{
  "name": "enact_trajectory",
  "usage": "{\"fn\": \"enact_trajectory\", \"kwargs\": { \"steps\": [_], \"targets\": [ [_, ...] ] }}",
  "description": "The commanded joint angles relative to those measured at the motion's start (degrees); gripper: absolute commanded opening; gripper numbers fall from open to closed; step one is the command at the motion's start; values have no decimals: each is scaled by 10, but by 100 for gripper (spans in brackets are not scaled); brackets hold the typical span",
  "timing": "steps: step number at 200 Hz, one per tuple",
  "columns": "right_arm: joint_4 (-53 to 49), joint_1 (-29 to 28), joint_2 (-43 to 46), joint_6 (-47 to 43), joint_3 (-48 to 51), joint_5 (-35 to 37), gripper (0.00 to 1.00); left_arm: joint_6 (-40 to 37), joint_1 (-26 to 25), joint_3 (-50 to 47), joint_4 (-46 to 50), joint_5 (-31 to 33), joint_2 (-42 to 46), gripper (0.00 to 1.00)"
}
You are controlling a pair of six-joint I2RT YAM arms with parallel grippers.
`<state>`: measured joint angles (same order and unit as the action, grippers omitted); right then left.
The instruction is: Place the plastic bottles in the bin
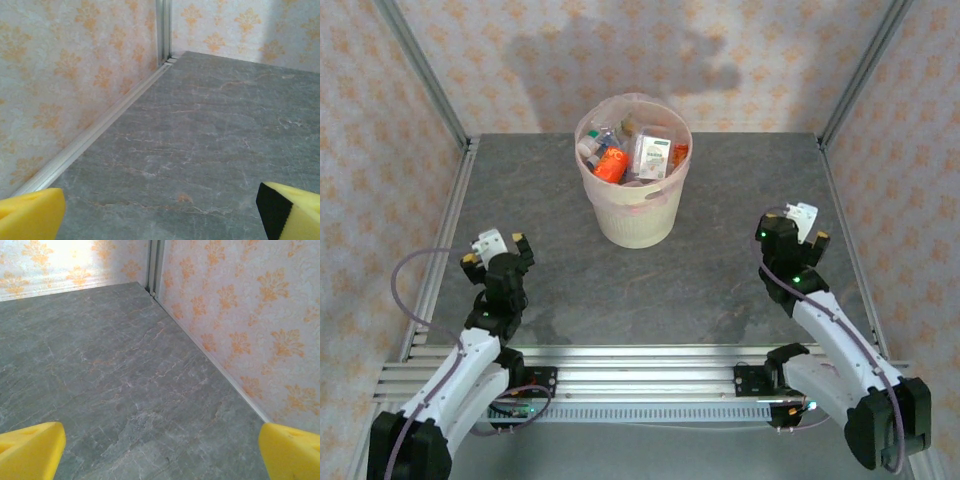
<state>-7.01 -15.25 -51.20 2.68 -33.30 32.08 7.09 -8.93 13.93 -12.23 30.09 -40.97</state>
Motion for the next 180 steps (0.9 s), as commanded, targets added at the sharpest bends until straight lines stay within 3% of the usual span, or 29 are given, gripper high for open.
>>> {"fn": "enact_trajectory", "kwargs": {
  "steps": [1,51,132,180],
  "targets": [
    [92,21,-2,-21,31,-50,99,-13,16,-12,-100,-30,-45,100],
    [231,55,-8,-39,109,-93,99,-15,41,-10,-193,-70,-147,100],
    [377,75,-62,-65,158,-142,99,-6,74,29,-317,-127,-322,100],
    [442,88,-133,-56,171,-172,99,-26,75,67,-322,-166,-395,100]
  ]
}}
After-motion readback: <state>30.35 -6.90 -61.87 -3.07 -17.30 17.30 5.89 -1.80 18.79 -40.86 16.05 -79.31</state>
